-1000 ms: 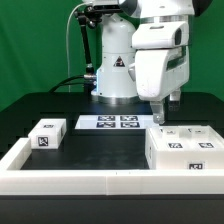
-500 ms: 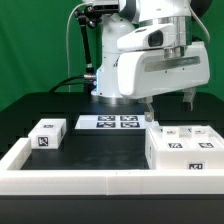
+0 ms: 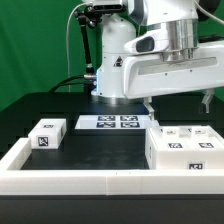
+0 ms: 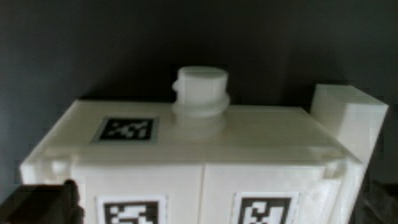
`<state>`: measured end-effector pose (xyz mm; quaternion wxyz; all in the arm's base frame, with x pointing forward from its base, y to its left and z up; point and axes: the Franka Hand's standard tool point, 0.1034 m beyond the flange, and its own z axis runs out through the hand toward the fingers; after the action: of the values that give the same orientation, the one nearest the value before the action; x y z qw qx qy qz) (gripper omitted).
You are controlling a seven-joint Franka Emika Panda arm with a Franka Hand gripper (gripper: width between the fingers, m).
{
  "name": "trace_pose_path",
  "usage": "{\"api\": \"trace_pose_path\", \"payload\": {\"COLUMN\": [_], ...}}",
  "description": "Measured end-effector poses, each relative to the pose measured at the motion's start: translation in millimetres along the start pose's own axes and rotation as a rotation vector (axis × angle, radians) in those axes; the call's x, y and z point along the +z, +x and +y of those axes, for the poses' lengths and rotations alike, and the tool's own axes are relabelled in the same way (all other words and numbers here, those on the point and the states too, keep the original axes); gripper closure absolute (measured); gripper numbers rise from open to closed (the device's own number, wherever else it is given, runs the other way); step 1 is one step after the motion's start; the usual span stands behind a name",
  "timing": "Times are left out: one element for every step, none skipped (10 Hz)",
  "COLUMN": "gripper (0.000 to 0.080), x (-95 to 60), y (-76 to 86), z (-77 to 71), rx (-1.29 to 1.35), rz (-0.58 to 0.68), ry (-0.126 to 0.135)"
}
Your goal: Assemble cabinet
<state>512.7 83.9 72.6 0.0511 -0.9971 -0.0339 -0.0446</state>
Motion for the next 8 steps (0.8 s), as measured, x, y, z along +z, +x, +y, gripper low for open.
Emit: {"api": "trace_pose_path", "payload": {"gripper": [0.0003,0.0003,0.0003,0.0003,0.0003,0.0003,0.0003,0.0003], "x": [1.0,0.7,0.7,1.4,1.5,1.6,1.8,2.1], "y": [-3.5,-5.0,-7.6,-7.7,-7.6,-7.7,-7.8,-9.1], "z": [-2.6,-4.0,-6.9,-9.6,-9.7,-10.1,-10.2,-12.1], "rx": [0.053,0.051,0.085,0.163,0.140,0.140,0.140,0.111], "rz": [-0.006,-0.008,-0.010,-0.011,-0.012,-0.012,-0.013,-0.020], "ry": [-0.007,-0.015,-0.022,-0.010,-0.008,-0.007,-0.007,-0.016]}}
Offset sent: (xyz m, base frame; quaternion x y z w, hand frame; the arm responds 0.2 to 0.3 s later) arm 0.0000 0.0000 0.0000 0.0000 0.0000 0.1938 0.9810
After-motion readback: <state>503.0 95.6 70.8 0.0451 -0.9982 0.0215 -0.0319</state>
